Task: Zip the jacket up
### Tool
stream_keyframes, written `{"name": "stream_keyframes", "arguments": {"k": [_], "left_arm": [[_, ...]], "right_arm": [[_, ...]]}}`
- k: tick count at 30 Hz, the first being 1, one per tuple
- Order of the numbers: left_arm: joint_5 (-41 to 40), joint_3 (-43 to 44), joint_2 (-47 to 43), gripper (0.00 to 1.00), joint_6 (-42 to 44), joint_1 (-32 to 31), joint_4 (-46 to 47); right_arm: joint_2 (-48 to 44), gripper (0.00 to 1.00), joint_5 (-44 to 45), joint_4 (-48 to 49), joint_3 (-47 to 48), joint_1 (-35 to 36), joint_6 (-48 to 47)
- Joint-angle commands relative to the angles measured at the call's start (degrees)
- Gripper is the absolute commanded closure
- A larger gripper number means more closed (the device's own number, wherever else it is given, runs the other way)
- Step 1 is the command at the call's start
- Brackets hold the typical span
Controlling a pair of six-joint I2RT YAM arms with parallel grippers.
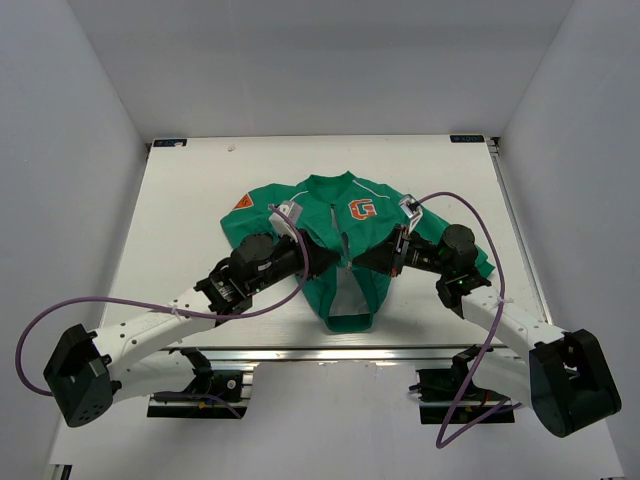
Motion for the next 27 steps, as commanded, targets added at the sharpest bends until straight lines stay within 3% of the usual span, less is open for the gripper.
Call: {"name": "stream_keyframes", "arguments": {"k": [1, 15, 27], "left_arm": [[0.0, 0.2, -1.9, 1.00, 0.1, 0.3, 2.4], [-0.3, 0.2, -1.0, 1.00, 0.1, 0.4, 2.4], [1.2, -0.3, -0.8, 1.00, -0.1, 0.4, 3.7]], "right_arm": [[-1.9, 1.00, -1.6, 1.7, 0.2, -0.2, -0.5], [-4.2, 1.00, -1.8, -3.9, 1.1, -0.6, -3.5], [-3.3, 1.00, -1.6, 0.4, 0.7, -0.7, -0.9]]}}
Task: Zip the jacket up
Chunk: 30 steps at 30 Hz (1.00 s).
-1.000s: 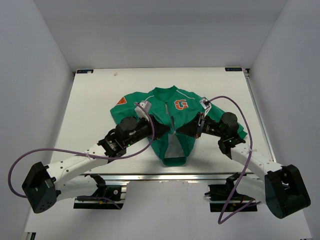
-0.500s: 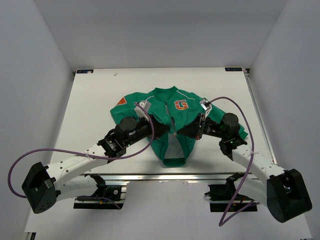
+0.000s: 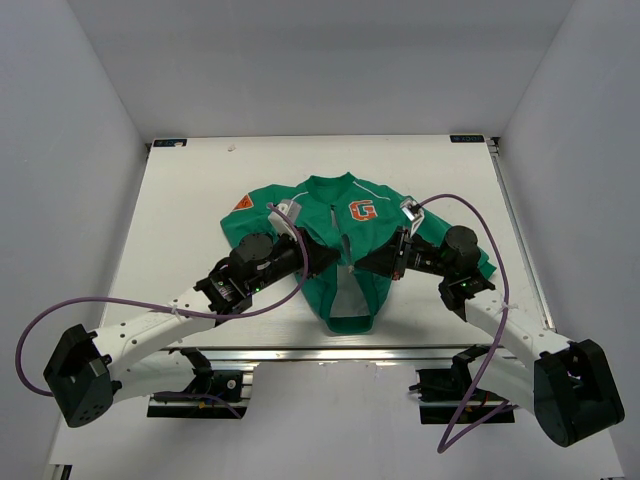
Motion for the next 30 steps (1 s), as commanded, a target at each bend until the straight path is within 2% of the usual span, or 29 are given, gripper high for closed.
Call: {"name": "stream_keyframes", "arguments": {"k": [1, 30], "left_arm": [[1.3, -0.4, -0.7, 1.00, -0.1, 0.2, 2.5], [1.8, -1.0, -0.1, 1.00, -1.5, 0.3, 4.3]], "right_arm": [[-0.4, 1.00, -0.7, 5.5, 1.1, -0.4, 1.5], [1.1, 1.00, -0.8, 5.7, 0.6, -0.4, 2.4]]}}
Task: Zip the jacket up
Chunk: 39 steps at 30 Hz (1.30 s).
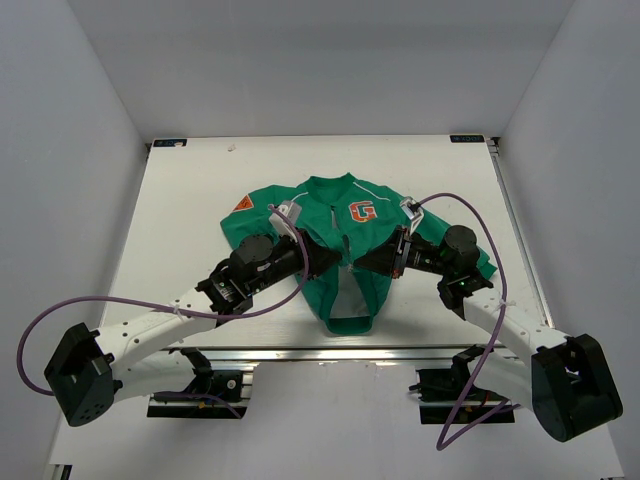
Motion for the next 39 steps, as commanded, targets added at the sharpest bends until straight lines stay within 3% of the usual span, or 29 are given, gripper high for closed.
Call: {"name": "stream_keyframes", "arguments": {"k": [1, 30, 39], "left_arm": [[0.5, 0.1, -0.7, 1.00, -0.2, 0.2, 2.1], [0.2, -0.1, -2.0, 1.00, 0.2, 0.3, 1.2], [-0.2, -0.1, -1.4, 1.00, 0.0, 0.3, 0.9]], "right_arm": [[-0.7, 1.00, -0.6, 2.5, 0.6, -0.3, -0.3], [-1.9, 1.00, 1.5, -2.5, 1.2, -0.5, -3.4], [-3.0, 1.00, 0.2, -0.3, 0.9, -0.6, -1.8]]}}
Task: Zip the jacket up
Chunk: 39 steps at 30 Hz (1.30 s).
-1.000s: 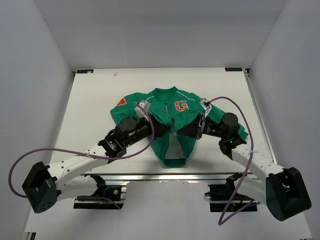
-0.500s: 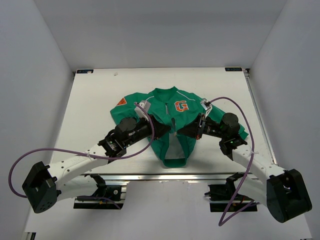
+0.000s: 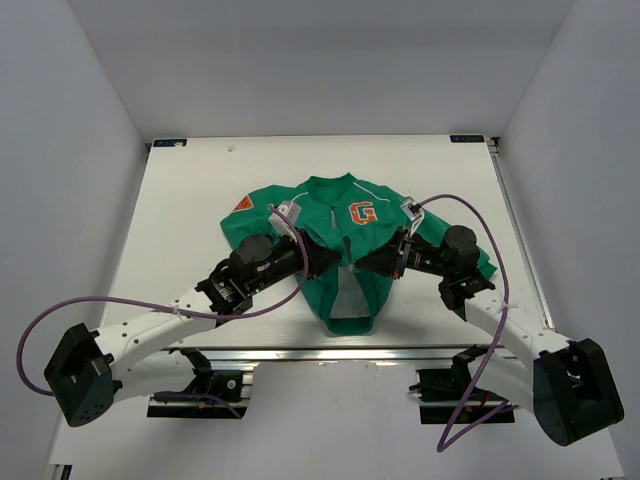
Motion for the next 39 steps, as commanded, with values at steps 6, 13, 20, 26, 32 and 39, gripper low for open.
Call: {"name": "stream_keyframes", "arguments": {"k": [6, 13, 20, 26, 32, 39], "left_arm": [[-0.1, -0.2, -1.4, 1.00, 0.2, 0.3, 1.1], [0.7, -0.5, -0.8, 1.00, -0.2, 0.3, 2.2], [0.2, -0.3, -0.7, 1.00, -0.2, 0.3, 1.7], [-0.9, -0.1, -1.1, 1.00, -0.4, 0.3, 1.4], [-0.8, 0.2, -0.6, 1.00, -0.7, 0.3, 1.8], [-1.2, 0.0, 0.4, 1.00, -2.1, 0.2, 2.2]], "right_arm": [[-1.9, 1.00, -1.1, 4.4, 0.9, -0.3, 1.3], [0.3, 1.00, -1.6, 6.9, 1.3, -0.3, 2.8], [0.7, 1.00, -1.9, 8.7, 0.5, -0.2, 3.8], [-1.6, 1.00, -0.2, 4.6, -0.2, -0.3, 1.8], [-2.7, 1.00, 1.3, 1.8, -0.3, -0.2, 0.3], [-2.8, 1.00, 0.9, 3.5, -1.0, -0.3, 1.1]]}}
